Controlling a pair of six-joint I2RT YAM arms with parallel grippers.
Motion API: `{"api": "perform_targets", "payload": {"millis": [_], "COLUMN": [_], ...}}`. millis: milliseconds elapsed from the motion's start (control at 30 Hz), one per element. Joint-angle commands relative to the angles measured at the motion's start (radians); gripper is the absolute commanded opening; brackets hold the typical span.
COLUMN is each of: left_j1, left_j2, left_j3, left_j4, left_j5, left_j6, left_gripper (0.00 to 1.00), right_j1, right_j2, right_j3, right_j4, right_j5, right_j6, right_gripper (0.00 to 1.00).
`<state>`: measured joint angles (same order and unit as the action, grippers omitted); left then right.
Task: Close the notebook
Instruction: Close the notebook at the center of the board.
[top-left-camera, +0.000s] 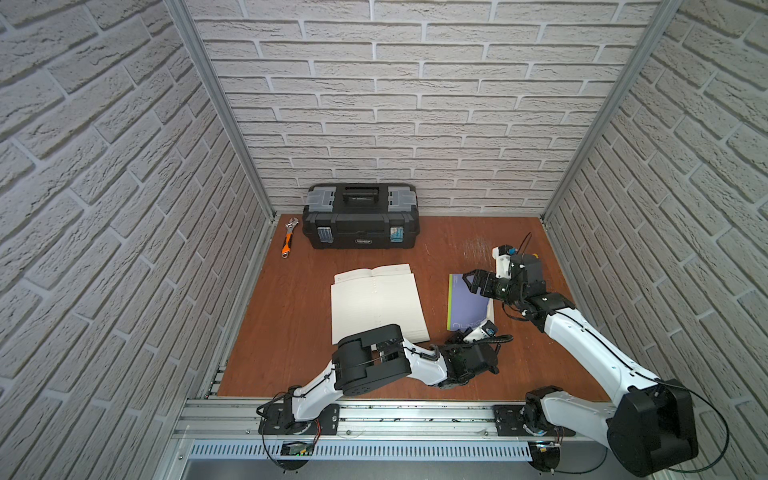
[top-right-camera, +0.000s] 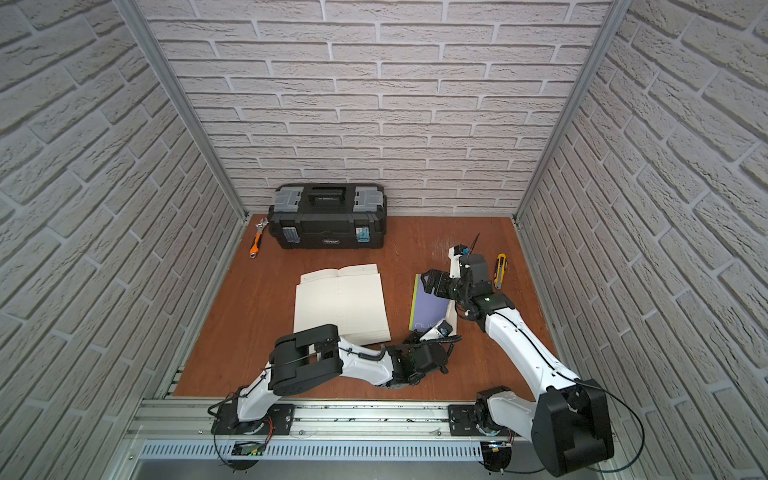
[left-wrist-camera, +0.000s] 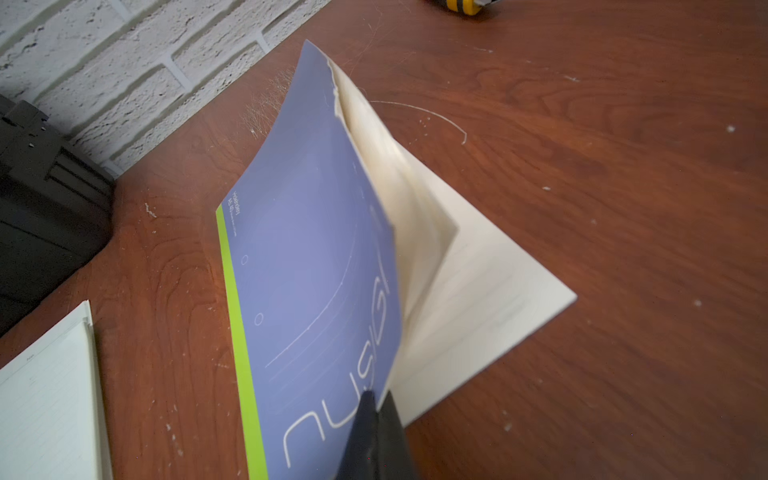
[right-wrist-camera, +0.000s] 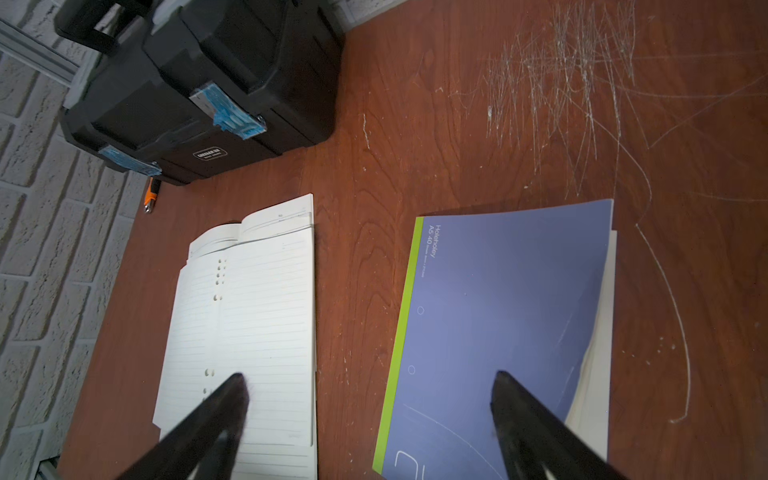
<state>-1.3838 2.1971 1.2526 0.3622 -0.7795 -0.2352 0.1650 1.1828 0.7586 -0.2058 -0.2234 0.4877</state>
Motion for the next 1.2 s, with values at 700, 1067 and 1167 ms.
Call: {"api": "perform_targets", "payload": {"millis": [700,1067,1167], "left_j1": [0.005,-0.006,-0.011], "left_j2": [0.001,-0.093,-0.141], "left_j3": [0.014,-0.039,-0.056], "left_j4": [0.006,0.013,0.001], "left_j5": [0.003,0.061,0.074], "left_j6": [0.005,0.0,0.002], "left_gripper": [0.18,0.29,0.31], "right_j1": [-0.056,-0.064,-0.068], "right_j2": [0.284,0.311,0.314], "right_j3": [-0.031,-0.04,-0.047], "right_j4": [0.197,0.203,0.203], "right_j5": [-0.029,-0.024,-0.022], "right_j6": [-0.004,-0.01,-0.015], "right_gripper": [0.91,0.9,0.9]}}
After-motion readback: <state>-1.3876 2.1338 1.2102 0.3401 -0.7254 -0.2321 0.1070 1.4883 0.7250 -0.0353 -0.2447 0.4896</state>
